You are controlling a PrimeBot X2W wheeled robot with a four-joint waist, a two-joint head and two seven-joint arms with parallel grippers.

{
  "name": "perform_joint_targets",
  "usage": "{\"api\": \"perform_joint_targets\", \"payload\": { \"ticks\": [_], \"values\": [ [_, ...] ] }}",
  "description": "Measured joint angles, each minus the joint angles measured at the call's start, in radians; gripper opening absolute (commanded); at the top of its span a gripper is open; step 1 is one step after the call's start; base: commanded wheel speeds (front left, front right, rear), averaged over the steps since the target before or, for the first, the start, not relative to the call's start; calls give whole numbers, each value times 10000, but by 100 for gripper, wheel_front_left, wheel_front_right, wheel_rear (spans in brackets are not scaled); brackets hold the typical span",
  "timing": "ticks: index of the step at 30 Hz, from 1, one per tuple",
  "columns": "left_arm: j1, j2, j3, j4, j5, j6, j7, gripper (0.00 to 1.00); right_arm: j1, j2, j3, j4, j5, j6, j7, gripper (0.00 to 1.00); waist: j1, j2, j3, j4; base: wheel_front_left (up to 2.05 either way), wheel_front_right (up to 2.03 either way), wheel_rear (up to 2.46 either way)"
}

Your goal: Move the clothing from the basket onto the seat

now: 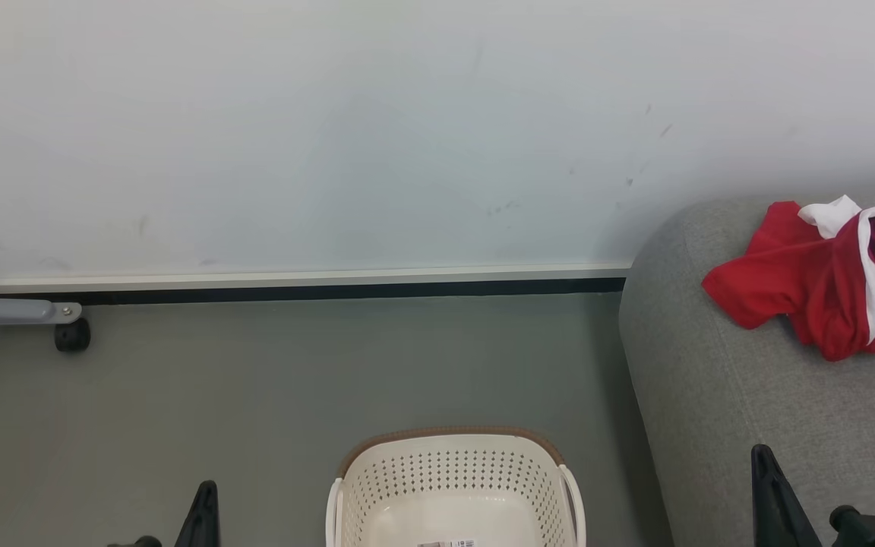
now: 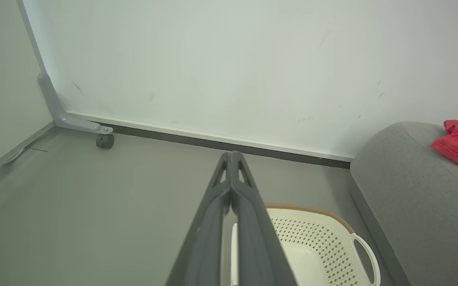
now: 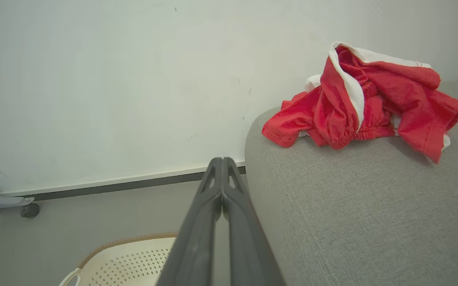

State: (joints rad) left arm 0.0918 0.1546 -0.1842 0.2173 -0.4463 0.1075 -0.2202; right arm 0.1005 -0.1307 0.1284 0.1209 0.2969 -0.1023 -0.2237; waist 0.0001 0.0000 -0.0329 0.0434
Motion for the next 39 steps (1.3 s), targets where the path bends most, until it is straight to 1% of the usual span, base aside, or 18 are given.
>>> {"api": "perform_joint_targets", "payload": {
  "ticks": [8, 28, 29, 39],
  "values": [
    [-41, -92, 238, 52, -1103, -207, 341, 0, -107, 79, -245, 161, 1290, 236, 330, 0, 0, 0, 29, -39, 0, 0, 0],
    [-453, -336, 859, 245, -3636, -656, 1085, 0, -527, 276, -838, 537, 4165, 688, 1099, 0, 0, 0, 105, -136, 0, 0, 0],
    [-477, -341, 888, 249, -3731, -738, 1133, 0, -527, 291, -867, 564, 4291, 696, 1152, 0, 1, 0, 109, -141, 0, 0, 0],
    [-659, -474, 1185, 326, -4978, -997, 1488, 0, -738, 370, -1158, 775, 5703, 941, 1534, 0, 0, 0, 147, -188, 0, 0, 0]
  ]
}}
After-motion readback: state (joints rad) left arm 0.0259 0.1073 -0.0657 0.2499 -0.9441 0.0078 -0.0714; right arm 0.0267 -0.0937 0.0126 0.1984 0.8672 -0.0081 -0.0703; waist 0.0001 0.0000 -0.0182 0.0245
